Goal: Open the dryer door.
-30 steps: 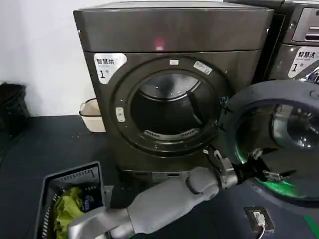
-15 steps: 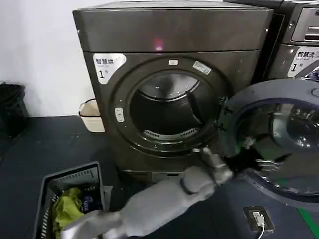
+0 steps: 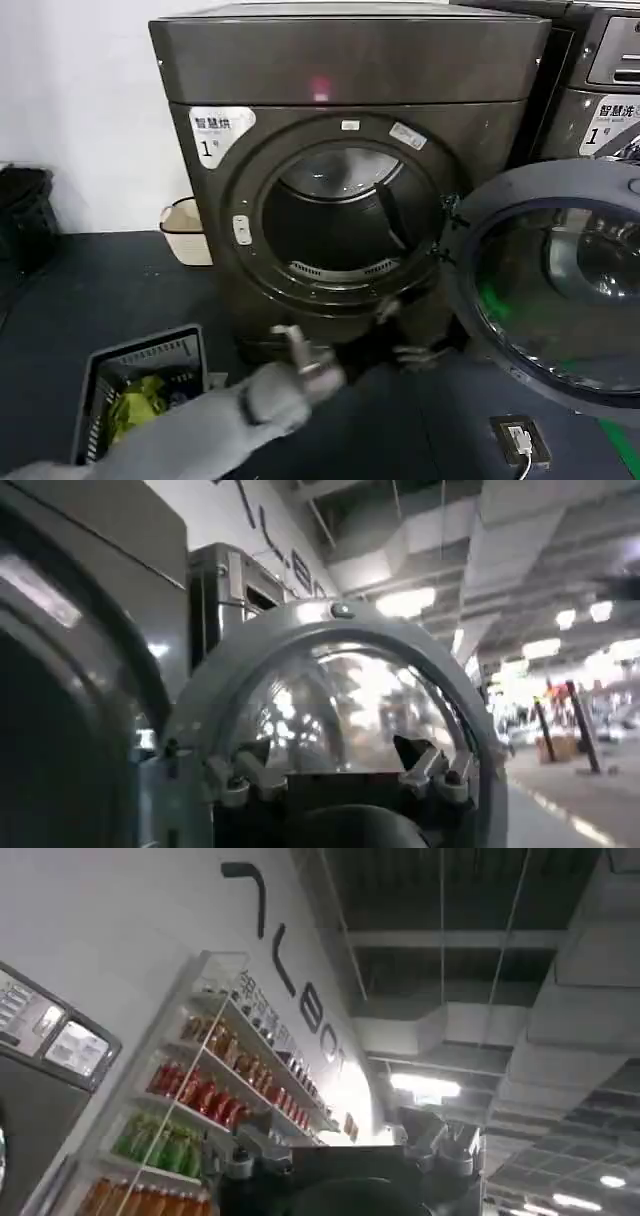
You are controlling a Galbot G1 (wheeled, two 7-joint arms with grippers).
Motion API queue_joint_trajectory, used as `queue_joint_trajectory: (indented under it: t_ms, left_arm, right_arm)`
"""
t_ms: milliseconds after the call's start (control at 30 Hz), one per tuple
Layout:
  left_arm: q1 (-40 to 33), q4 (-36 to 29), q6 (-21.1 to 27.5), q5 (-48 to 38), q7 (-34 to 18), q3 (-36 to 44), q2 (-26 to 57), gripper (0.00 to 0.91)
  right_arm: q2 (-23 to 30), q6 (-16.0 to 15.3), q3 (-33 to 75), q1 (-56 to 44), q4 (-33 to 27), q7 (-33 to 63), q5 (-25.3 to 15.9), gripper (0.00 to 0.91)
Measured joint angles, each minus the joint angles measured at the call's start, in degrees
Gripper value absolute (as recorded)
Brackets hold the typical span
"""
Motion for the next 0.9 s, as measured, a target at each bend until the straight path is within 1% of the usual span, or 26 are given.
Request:
queue_joint_trajectory:
  t_ms: [133, 267, 367, 433, 533, 667, 800, 900]
  left_arm:
    - [0.12, -4.64, 0.91, -1.14, 1.09, -0.99, 10.8, 0.907]
    - [1.06, -8.87, 4.43, -0.38, 4.01, -2.66, 21.82, 0.907]
    - [2.55, -10.89, 7.09, 2.94, 7.34, -4.5, 29.43, 0.907]
    - [5.1, -11.88, 9.55, 6.15, 8.67, -7.06, 33.95, 0.907]
    - [9.75, -11.86, 11.44, 10.27, 10.13, -11.54, 39.6, 0.907]
    - [12.99, -10.65, 14.12, 14.89, 10.62, -15.04, 45.41, 0.907]
    - [14.6, -8.51, 12.96, 19.73, 14.33, -16.46, 50.22, 0.907]
    - [15.36, -6.61, 12.09, 21.98, 15.52, -16.66, 53.88, 0.907]
  right_arm:
    - [0.06, 0.09, -0.39, 1.21, 0.44, -0.09, -1.28, 0.907]
    - [-0.31, 0.42, -0.7, 2.09, 0.57, -0.34, -2.67, 0.907]
    - [-0.87, 0.55, -0.83, 2.76, 0.02, -0.47, -3.97, 0.907]
    - [-1.22, 0.81, -1.11, 3.1, -0.37, -0.5, -4.3, 0.907]
    - [-1.68, 1.61, -1.58, 3.7, -1.05, -0.6, -5.14, 0.907]
    - [-2.01, 1.9, -2.8, 4.7, -1.52, -0.85, -5.46, 0.907]
    - [-2.29, 2.35, -4.18, 5.85, -2.34, -1.01, -5.86, 0.907]
    - [-2.25, 2.53, -4.99, 6.62, -2.24, -1.06, -5.91, 0.907]
